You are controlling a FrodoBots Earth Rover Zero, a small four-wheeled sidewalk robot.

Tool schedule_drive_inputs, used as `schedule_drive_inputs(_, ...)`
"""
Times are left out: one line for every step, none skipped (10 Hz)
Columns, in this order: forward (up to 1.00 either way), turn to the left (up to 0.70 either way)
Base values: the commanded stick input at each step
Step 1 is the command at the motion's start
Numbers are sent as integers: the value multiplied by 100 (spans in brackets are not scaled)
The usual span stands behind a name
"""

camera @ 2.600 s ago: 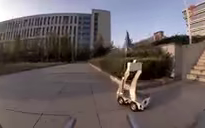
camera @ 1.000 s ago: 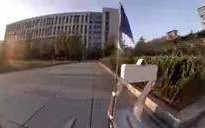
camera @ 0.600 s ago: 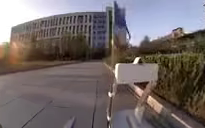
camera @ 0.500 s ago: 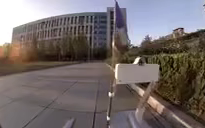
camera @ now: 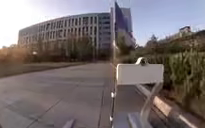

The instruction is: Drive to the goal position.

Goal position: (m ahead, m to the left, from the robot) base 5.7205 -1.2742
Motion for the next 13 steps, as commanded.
schedule_drive_inputs(70, 0)
schedule_drive_inputs(70, 0)
schedule_drive_inputs(70, 0)
schedule_drive_inputs(70, 0)
schedule_drive_inputs(70, 0)
schedule_drive_inputs(70, 0)
schedule_drive_inputs(70, 0)
schedule_drive_inputs(70, 0)
schedule_drive_inputs(70, 0)
schedule_drive_inputs(70, 0)
schedule_drive_inputs(70, 0)
schedule_drive_inputs(70, 0)
schedule_drive_inputs(70, 0)
